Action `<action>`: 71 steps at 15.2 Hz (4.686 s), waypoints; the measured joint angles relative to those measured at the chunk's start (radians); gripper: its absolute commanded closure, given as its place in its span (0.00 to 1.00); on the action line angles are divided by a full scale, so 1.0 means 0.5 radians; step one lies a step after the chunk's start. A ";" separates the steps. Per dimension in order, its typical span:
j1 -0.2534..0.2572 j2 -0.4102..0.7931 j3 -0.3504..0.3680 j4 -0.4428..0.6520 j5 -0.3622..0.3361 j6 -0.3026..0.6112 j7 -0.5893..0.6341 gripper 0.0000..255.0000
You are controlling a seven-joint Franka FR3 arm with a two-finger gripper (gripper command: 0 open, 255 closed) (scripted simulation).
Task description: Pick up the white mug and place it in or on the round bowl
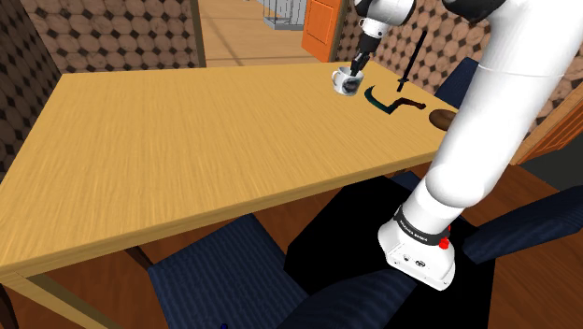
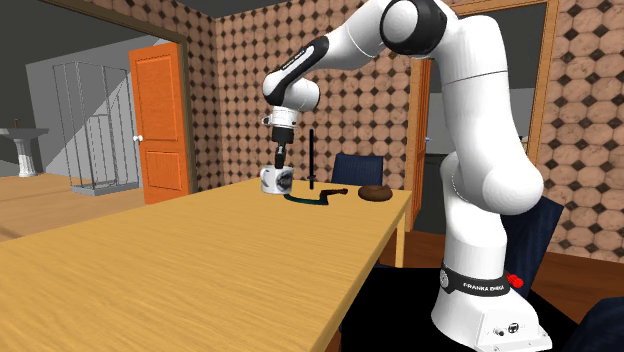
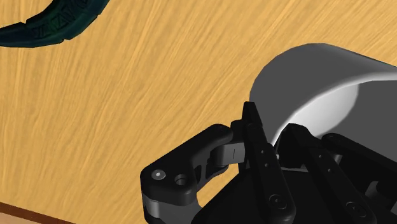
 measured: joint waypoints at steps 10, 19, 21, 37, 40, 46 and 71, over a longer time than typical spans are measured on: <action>-0.102 -0.114 -0.103 0.002 -0.079 -0.122 -0.150 1.00; -0.372 -0.047 -0.277 0.117 -0.029 -0.275 -0.582 1.00; -0.439 -0.011 -0.309 0.134 0.000 -0.288 -0.689 1.00; -1.268 0.568 -0.390 0.781 0.367 -0.681 -1.510 1.00; -1.462 0.716 -0.360 0.991 0.444 -0.784 -1.609 1.00; -1.488 0.759 -0.346 0.928 0.475 -0.701 -1.666 1.00; -1.493 0.823 -0.315 0.812 0.528 -0.544 -1.724 0.00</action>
